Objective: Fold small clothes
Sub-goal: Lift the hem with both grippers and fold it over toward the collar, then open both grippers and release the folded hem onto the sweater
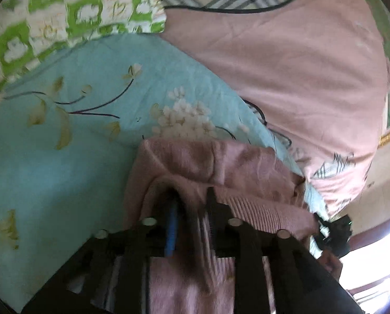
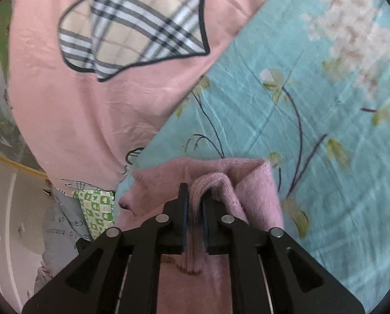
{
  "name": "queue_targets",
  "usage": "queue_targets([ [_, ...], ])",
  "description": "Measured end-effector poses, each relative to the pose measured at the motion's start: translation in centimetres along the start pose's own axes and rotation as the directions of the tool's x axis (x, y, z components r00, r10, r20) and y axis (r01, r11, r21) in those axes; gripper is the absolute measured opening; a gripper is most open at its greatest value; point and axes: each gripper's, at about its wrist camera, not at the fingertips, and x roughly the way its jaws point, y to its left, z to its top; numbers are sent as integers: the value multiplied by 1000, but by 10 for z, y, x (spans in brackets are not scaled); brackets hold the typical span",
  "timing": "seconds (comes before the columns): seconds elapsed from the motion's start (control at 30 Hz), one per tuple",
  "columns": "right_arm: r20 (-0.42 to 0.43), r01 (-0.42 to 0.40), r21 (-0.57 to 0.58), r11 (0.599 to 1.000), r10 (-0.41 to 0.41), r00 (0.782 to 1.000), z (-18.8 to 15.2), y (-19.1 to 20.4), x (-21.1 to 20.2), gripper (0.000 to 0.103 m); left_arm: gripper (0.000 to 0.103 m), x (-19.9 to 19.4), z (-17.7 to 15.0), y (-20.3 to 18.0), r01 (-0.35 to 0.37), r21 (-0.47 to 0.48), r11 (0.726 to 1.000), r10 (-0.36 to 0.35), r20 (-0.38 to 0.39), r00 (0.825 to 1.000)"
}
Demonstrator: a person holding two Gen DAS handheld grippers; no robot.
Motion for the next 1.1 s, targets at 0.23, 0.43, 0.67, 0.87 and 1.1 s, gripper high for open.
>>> queue_targets([
  [0.23, 91, 25, -104, 994, -16, 996, -32, 26, -55, 56, 40, -30, -57, -70, 121, 215, 969, -93, -135, 987],
  [0.43, -255, -2, -500, 866, -145, 956, -106, 102, 16, 53, 42, 36, -95, -140, 179, 399, 899, -39, -334, 942],
  [0.67, -306, 68, -660, 748, -351, 885, -96, 120, 103, 48, 36, 104, -53, -151, 143, 420, 896, 51, -417, 908],
  [0.87, -58, 228, -476, 849, -288, 956, -12, 95, 81, 45, 35, 95, 31, -129, -60, 321, 945, 111, -143, 984],
  [1.1, 105, 227, -266, 937, -206, 973, 10, 67, 22, 46, 48, 56, 39, -109, -51, 145, 988, 52, 1, 999],
])
